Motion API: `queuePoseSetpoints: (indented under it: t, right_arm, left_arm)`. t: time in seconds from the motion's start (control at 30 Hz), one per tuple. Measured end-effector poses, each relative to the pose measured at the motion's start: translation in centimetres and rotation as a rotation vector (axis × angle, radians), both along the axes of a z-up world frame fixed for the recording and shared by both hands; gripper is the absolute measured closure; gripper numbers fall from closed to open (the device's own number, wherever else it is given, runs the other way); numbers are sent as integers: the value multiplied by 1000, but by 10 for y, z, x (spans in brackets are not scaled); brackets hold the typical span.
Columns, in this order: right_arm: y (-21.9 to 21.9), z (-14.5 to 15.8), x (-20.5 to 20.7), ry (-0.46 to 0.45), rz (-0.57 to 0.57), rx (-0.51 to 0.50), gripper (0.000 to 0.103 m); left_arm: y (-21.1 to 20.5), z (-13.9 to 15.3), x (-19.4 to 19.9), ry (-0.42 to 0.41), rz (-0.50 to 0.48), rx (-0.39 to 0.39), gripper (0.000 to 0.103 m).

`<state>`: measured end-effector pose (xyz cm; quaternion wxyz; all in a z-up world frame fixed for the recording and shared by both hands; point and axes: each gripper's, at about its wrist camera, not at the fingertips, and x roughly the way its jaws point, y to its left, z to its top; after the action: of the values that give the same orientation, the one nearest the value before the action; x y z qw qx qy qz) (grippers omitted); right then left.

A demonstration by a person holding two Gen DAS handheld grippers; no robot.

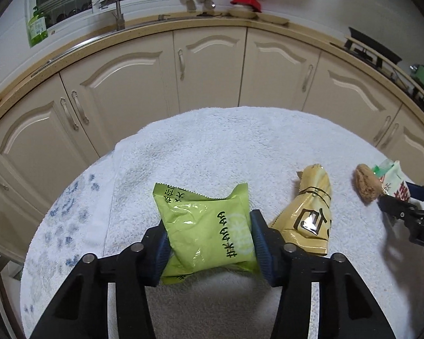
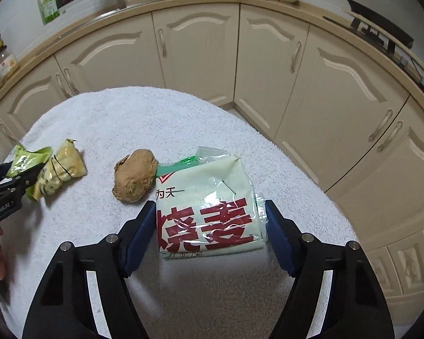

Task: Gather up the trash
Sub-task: 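Grasp the green snack bag with the left tool while the right tool grasps the white-red printed bag, then carry both bags to the blue bin and open both tools to drop them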

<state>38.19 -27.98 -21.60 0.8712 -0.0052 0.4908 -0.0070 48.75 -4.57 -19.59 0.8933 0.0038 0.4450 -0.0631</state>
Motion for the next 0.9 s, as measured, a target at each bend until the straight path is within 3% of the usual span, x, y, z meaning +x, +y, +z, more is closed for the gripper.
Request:
queuePoseSetpoints:
  t: [0.1, 0.3, 0.6, 0.9]
  right_arm:
    - [-2, 4, -12, -8, -12, 32, 28]
    - [-3, 17, -36, -28, -41, 81, 28]
    - [-4, 48, -85, -94, -75, 130, 28]
    - [-15, 96, -152, -219, -125, 169, 28]
  left_arm:
    - [1, -4, 14, 6, -2, -33, 67]
    - [-3, -9, 15, 16, -26, -93, 72]
    - [3, 12, -35, -49, -41, -105, 73]
    - [-27, 54, -91, -183, -103, -121, 73]
